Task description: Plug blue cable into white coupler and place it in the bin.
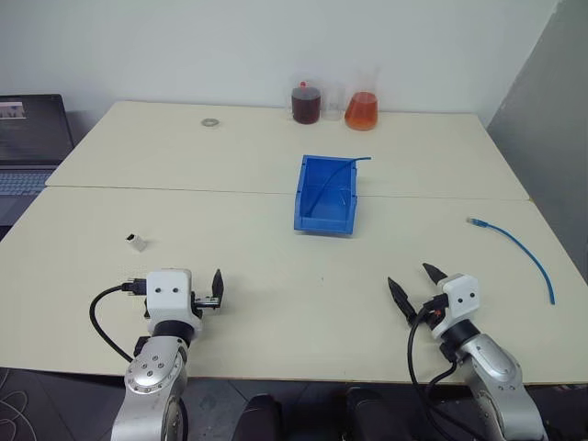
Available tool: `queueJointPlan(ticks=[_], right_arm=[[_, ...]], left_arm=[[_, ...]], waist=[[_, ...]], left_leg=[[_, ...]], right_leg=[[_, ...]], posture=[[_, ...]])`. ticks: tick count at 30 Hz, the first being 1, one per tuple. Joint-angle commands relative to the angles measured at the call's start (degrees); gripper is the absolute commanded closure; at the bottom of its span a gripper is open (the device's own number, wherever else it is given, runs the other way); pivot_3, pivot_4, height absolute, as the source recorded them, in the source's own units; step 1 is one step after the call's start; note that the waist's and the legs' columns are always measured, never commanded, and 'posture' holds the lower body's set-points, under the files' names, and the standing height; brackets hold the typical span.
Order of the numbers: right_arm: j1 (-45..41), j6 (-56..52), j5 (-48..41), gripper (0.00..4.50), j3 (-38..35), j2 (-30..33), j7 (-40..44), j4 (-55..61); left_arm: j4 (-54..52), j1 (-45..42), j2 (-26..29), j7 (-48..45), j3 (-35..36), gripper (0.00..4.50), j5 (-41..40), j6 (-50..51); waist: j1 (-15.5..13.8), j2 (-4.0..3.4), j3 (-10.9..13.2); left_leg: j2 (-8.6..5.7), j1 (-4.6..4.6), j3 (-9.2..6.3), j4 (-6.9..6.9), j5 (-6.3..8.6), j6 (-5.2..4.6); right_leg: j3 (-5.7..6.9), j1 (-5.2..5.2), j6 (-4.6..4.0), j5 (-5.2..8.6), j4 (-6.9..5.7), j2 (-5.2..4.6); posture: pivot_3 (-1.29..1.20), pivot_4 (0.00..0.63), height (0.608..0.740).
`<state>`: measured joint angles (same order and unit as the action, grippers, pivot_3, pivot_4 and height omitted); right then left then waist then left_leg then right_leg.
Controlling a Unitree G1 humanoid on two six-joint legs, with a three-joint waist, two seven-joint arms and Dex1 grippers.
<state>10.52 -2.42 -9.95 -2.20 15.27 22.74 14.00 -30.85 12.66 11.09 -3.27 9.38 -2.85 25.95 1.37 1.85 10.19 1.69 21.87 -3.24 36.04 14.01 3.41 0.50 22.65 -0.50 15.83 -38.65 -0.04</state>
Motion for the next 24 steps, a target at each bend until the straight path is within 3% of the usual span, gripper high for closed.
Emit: queueJointPlan(ticks=[1,12,24], right_arm=[[-0.2,1.6,0.2,0.05,-0.1,0.1,0.1,1.0],[-0.8,1.9,0.2,0.05,-0.4,0.5,0.2,0.1],[-1.6,2.6,0.3,0.05,-0.3,0.4,0.1,-0.8]], left_arm=[[-2.1,-0.5,-0.4,0.4,0.8,0.00,0.2,-1.6],[1.4,1.5,-0.5,1.0,0.5,0.00,1.4,-2.6],[-0.3,3.7,1.4,-7.8,1.5,0.00,-5.4,-7.4]], waist=[[0.0,-0.01,0.0],[0.0,0.00,0.0],[0.0,-0.02,0.0]], left_leg=[[0.00,0.00,0.00,0.00,0.00,0.00],[0.00,-0.01,0.00,0.00,0.00,0.00],[0.01,0.00,0.01,0.00,0.00,0.00]], right_leg=[[0.00,0.00,0.00,0.00,0.00,0.00],[0.00,0.00,0.00,0.00,-0.01,0.00],[0.00,0.01,-0.06,0.03,-0.02,0.00]], posture=[[0.00,0.150,0.740],[0.00,0.150,0.740],[0.00,0.150,0.740]])
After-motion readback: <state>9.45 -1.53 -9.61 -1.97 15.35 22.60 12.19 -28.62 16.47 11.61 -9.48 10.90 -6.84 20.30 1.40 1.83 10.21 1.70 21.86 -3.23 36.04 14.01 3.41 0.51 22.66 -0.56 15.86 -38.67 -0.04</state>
